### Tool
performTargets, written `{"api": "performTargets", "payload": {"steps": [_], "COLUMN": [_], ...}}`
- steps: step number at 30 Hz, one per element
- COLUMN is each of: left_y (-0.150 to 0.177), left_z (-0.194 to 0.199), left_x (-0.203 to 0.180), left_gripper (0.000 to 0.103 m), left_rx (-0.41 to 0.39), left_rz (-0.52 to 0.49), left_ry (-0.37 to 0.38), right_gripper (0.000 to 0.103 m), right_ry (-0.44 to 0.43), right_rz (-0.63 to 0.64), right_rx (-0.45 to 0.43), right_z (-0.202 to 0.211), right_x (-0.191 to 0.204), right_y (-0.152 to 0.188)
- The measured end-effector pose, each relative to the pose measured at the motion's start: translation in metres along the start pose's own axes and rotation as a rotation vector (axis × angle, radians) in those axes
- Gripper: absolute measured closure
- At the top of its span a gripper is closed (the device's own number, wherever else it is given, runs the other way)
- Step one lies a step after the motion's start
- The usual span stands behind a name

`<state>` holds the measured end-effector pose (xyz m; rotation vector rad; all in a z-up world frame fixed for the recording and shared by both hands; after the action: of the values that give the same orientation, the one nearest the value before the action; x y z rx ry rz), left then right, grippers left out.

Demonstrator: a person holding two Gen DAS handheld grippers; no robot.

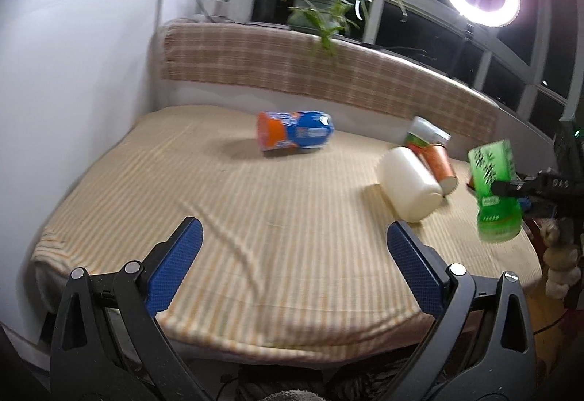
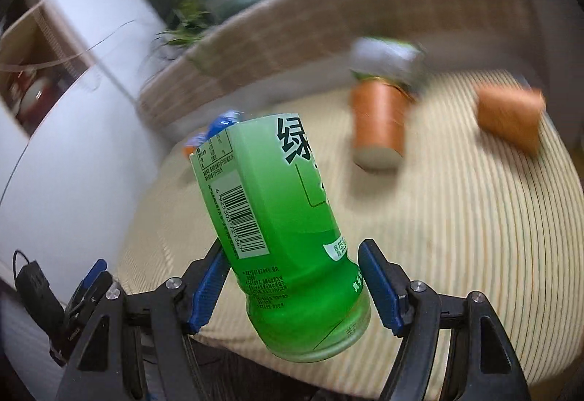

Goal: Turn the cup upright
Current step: 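Swing the green bottle upright toward the left gripper with the right gripper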

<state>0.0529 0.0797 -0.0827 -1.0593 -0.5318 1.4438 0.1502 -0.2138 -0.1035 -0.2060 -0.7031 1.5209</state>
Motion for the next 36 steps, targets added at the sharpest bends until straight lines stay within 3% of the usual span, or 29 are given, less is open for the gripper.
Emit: {"api": "performTargets", "payload": {"steps": [14, 19, 21, 26, 30, 36], "left_y": [-0.002, -0.001, 0.001, 0.003, 0.008, 0.014], "left_z": [-0.026, -0.037, -0.043, -0.061, -0.079, -0.104], "left_x": [-0.051, -0.068, -0.076, -0.097, -0.113, -0.133], "left_gripper": [0.001, 0.001, 0.001, 0.001, 0.001, 0.001], "left_rx": [0.044, 0.076, 0.095, 0.155, 0.219, 0.283], "left_rz": [-0.027, -0.021, -0.012, 0.035, 0.12, 0.204], "left_ry": [0.115, 0.17, 0.199, 0.293, 0.377, 0.438], "right_gripper": [0.029, 0.027, 0.018, 0.017, 0.016, 0.015], "right_ry": [-0.053, -0.059, -0.06, -0.028, 0.053, 0.197], "right_rz": [-0.2, -0.219, -0.21, -0.147, -0.075, 0.021], "right_rx": [0.184, 0.189, 0.164, 0.053, -0.077, -0.213], "right_z": [-0.056, -0.057, -0.049, -0.017, 0.018, 0.055], "right_x": [-0.044, -0.048, -0.048, -0.049, -0.051, -0.051], "right_y": [0.011, 0.016, 0.016, 0.015, 0.024, 0.041]}}
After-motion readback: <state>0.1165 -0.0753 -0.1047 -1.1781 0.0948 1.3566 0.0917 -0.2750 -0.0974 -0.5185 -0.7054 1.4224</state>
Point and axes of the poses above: each gripper's, at about its wrist camera, not at the fingertips, and z roughly against the way its jaws point, x to its left, y to its underside, the point moved 7 cm from there along -z, roughly the way its jaws point, and after that the axes turned 13 degrees about y, right-handed, at the moved point
